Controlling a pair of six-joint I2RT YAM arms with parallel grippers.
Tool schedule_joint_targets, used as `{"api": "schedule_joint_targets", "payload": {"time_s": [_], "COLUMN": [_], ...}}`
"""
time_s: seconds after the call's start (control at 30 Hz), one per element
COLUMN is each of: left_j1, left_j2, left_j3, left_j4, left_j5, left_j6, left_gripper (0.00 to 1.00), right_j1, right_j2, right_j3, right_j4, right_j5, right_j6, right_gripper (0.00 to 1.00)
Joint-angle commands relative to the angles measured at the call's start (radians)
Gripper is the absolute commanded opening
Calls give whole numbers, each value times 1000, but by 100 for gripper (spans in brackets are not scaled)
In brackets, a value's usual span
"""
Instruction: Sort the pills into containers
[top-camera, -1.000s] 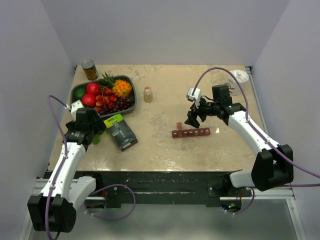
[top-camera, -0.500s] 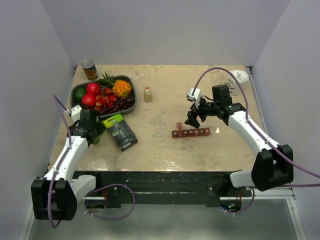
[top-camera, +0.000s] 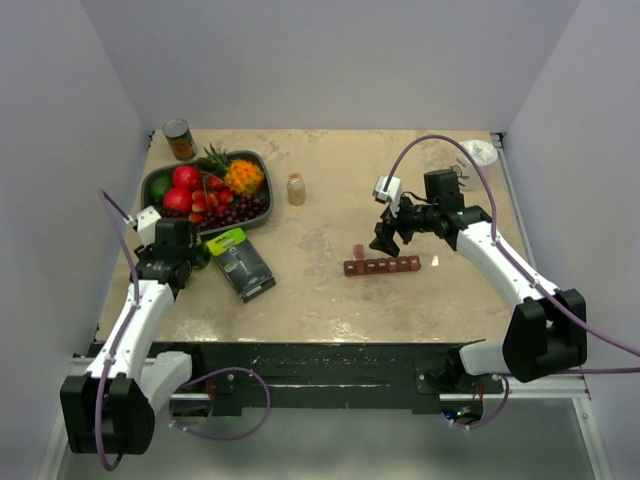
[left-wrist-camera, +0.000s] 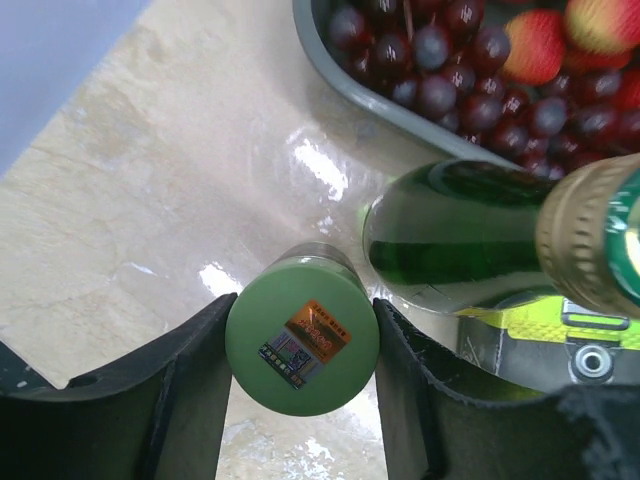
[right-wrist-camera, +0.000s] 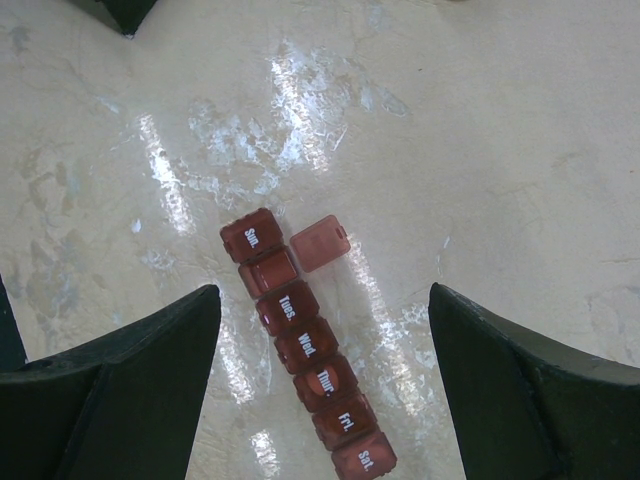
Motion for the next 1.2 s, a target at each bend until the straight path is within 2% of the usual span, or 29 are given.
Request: {"api": "schedule_joint_targets", "payload": {"time_s": [0.0, 0.13, 0.27, 0.47, 0.5, 0.57, 0.6, 0.67, 0.7, 0.8, 0.9, 1.0, 1.17], "left_j1": [7, 7, 4, -4, -10, -25, -48, -82, -124, -242, -347, -451, -596], "left_j2": [-111, -159, -171, -168, -160, -147, -115, -72, -21, 68, 117, 152, 232], "left_j3": [64, 169, 263, 415, 452, 482, 507, 527, 545, 552, 486, 406, 329], "left_j4": [8, -8, 12, 80, 101, 126, 147, 158, 160, 170, 265, 360, 419], "left_j5": [-123, -194, -178, 100, 216, 355, 513, 630, 746, 872, 986, 1026, 1018], "left_j6": [51, 94, 198, 398, 424, 487, 510, 518, 525, 513, 470, 435, 426], "left_gripper": [10, 8, 6, 2, 1, 0, 0, 0, 0, 0, 0, 0, 0], "right_j1": [-2, -2, -4, -2, -2, -4, -2, -2, -4, -2, -4, -2, -4], "right_j2": [-12, -9, -12, -8, -8, -9, -9, -8, -11, -17, -12, -3, 8], "right_j3": [-2, -2, -2, -2, -2, -4, -4, -2, -2, -5, -11, -19, -25], "right_j4": [5, 5, 5, 5, 5, 5, 5, 2, 0, -11, -60, -121, -176], "right_j5": [-29, -31, -31, -31, -31, -28, -26, -23, -19, -25, -90, -158, -198], "right_j6": [-14, -14, -13, -13, -13, -13, -13, -14, -17, -36, -108, -229, -307], "right_gripper": [87, 87, 88, 88, 88, 88, 88, 88, 88, 88, 89, 90, 91]}}
